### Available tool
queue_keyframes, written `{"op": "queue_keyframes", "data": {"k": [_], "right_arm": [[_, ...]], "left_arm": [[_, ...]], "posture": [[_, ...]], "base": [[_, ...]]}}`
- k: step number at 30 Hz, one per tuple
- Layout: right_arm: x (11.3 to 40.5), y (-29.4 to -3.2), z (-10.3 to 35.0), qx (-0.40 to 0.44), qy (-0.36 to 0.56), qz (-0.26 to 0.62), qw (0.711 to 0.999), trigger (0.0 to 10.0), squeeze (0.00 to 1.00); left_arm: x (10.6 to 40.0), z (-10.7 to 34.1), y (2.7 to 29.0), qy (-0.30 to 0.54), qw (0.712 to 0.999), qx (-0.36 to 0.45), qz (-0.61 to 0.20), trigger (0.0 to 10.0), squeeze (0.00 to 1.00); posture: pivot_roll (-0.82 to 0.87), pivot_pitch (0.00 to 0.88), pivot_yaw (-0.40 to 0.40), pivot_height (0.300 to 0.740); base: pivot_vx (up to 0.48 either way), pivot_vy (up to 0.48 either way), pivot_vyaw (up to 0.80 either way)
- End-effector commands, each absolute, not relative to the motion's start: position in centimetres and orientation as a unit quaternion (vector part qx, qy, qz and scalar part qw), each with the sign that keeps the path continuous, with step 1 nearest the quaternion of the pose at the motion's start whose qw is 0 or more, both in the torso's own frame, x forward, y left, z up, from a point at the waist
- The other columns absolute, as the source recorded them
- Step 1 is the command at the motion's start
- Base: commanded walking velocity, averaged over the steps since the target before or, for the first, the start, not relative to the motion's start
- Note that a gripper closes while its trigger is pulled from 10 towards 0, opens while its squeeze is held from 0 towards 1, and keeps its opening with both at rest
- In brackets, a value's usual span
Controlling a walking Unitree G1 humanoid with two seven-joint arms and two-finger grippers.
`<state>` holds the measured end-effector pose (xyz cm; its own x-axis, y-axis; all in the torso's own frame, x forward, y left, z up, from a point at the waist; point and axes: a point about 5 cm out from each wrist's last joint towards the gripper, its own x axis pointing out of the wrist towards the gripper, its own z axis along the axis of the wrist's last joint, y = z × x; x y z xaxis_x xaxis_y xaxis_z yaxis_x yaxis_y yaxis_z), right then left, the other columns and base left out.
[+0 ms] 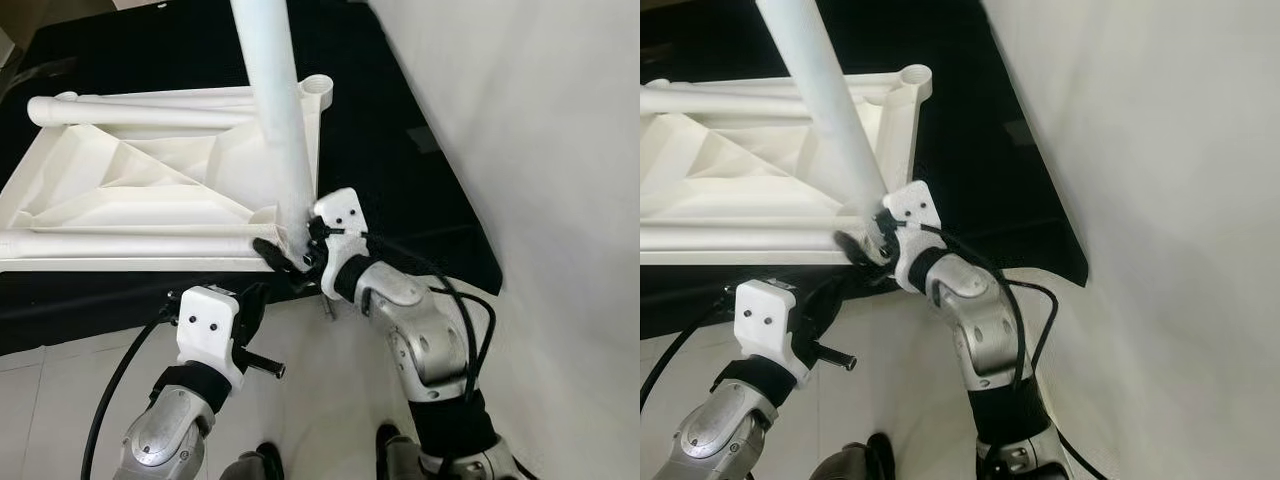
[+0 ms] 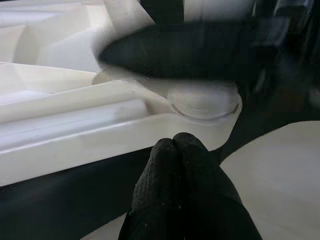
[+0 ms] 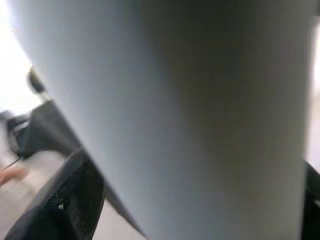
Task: Building children table
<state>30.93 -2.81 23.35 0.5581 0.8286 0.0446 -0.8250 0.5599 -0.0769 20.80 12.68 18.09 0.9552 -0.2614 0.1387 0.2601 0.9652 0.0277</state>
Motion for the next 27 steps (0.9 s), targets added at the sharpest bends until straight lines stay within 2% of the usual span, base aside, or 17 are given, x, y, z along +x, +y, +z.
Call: {"op": "queue_keyframes", "data": {"k": [1, 3, 6, 8, 10, 12, 13, 15, 16, 23, 24, 26, 27], "right_arm": [[30.5, -2.3, 24.2, -0.060, -0.058, 0.582, 0.809, 10.0, 0.00], [30.6, -2.6, 24.3, -0.072, -0.058, 0.596, 0.798, 10.0, 0.00], [31.3, -3.3, 24.6, -0.127, -0.048, 0.648, 0.749, 10.0, 0.00], [31.3, -3.3, 24.6, -0.127, -0.048, 0.648, 0.749, 10.0, 0.00], [31.7, -3.6, 25.0, -0.151, -0.045, 0.667, 0.728, 10.0, 0.00], [31.9, -3.6, 25.2, -0.155, -0.044, 0.673, 0.721, 10.0, 0.00], [32.2, -3.7, 25.4, -0.158, -0.043, 0.678, 0.717, 8.7, 0.00], [32.2, -3.7, 25.4, -0.158, -0.043, 0.678, 0.717, 8.7, 0.00], [32.4, -3.7, 25.5, -0.161, -0.042, 0.679, 0.715, 0.0, 0.00], [32.6, -4.1, 25.7, -0.163, -0.039, 0.687, 0.707, 0.0, 0.00], [32.6, -4.5, 25.3, -0.164, -0.035, 0.683, 0.711, 0.0, 0.00], [32.8, -5.3, 24.4, -0.162, -0.025, 0.652, 0.740, 0.0, 0.00], [32.8, -5.3, 24.4, -0.162, -0.025, 0.652, 0.740, 0.0, 0.00]], "left_arm": [[20.5, 17.8, 12.8, -0.062, 0.990, 0.005, -0.127, 10.0, 0.00], [20.5, 17.8, 12.7, -0.063, 0.990, 0.005, -0.127, 10.0, 0.00], [20.5, 17.9, 12.7, -0.062, 0.990, 0.005, -0.126, 10.0, 0.00], [20.5, 17.9, 12.7, -0.062, 0.990, 0.005, -0.126, 10.0, 0.00], [20.4, 17.9, 12.7, -0.062, 0.990, 0.004, -0.127, 10.0, 0.00], [20.4, 17.9, 12.7, -0.062, 0.990, 0.004, -0.128, 10.0, 0.00], [20.4, 17.9, 12.7, -0.061, 0.990, 0.004, -0.128, 10.0, 0.00], [20.4, 17.9, 12.7, -0.061, 0.990, 0.004, -0.128, 10.0, 0.00], [20.4, 17.9, 12.7, -0.061, 0.990, 0.004, -0.129, 10.0, 0.00], [20.4, 17.9, 12.7, -0.060, 0.990, 0.005, -0.129, 10.0, 0.00], [20.4, 17.9, 12.7, -0.060, 0.990, 0.004, -0.129, 10.0, 0.00], [20.5, 17.9, 12.7, -0.060, 0.990, 0.004, -0.130, 10.0, 0.00], [20.5, 17.9, 12.7, -0.060, 0.990, 0.004, -0.130, 10.0, 0.00]], "posture": [[0.04, 0.334, 0.064, 0.740], [0.04, 0.334, 0.064, 0.740], [0.04, 0.336, 0.066, 0.740], [0.04, 0.336, 0.066, 0.740], [0.05, 0.341, 0.074, 0.740], [0.05, 0.342, 0.074, 0.740], [0.04, 0.341, 0.075, 0.740], [0.04, 0.341, 0.075, 0.740], [0.04, 0.340, 0.076, 0.740], [0.04, 0.341, 0.082, 0.740], [0.04, 0.339, 0.083, 0.740], [0.03, 0.338, 0.083, 0.740], [0.03, 0.338, 0.083, 0.740]], "base": [[0.000, 0.000, 0.00], [0.000, 0.000, 0.00], [0.000, 0.000, 0.00], [0.000, 0.000, 0.00], [0.000, 0.000, 0.00], [0.000, 0.000, 0.00], [0.000, 0.000, 0.00], [0.000, 0.000, 0.00], [0.000, 0.000, 0.00], [0.000, 0.000, 0.00], [0.000, 0.000, 0.00], [0.000, 0.000, 0.00], [0.000, 0.000, 0.00]]}}
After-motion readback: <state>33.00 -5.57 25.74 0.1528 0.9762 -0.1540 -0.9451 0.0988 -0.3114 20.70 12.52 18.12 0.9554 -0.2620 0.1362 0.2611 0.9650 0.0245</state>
